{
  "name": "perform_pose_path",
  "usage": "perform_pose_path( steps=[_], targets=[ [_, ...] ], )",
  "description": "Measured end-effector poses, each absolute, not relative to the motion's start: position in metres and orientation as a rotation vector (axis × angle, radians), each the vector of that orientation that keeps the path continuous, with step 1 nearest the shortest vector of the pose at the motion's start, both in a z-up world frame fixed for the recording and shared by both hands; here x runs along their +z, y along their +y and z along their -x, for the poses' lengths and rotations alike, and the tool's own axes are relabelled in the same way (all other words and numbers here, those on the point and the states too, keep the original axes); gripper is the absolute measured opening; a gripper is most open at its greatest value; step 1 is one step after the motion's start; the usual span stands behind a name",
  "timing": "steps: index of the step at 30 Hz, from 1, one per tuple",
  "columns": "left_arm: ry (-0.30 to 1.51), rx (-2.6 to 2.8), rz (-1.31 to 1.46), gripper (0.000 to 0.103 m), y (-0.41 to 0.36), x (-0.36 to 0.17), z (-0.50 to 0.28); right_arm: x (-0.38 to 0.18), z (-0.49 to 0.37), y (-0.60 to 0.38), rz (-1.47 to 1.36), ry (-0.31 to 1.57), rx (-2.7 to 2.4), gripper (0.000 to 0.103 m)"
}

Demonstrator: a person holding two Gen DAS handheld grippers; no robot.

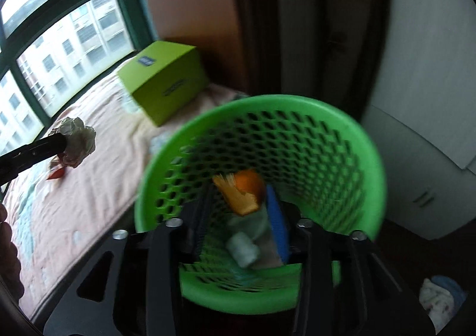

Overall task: Collect trash
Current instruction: 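Carry the paper and crust to the green basket and open both tools over it, then move both tools back over the bed toward the clear trays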

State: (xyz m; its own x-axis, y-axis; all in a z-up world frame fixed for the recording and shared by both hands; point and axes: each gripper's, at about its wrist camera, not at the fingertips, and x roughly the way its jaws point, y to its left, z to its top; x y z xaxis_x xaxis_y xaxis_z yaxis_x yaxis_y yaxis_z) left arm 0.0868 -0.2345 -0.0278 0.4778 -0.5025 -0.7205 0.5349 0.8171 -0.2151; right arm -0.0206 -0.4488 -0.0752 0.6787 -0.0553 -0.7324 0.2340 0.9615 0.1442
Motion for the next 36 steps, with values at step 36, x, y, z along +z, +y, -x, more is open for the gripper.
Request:
perform_pose_path(
  steps=[36],
  targets=[
    [0.948,-0.751,-0.125,0.062,-0.326,-0.054,-0.060,-0.054,0.066,-0.483,-0.336,0.692,-0.201,0.063]
  ],
)
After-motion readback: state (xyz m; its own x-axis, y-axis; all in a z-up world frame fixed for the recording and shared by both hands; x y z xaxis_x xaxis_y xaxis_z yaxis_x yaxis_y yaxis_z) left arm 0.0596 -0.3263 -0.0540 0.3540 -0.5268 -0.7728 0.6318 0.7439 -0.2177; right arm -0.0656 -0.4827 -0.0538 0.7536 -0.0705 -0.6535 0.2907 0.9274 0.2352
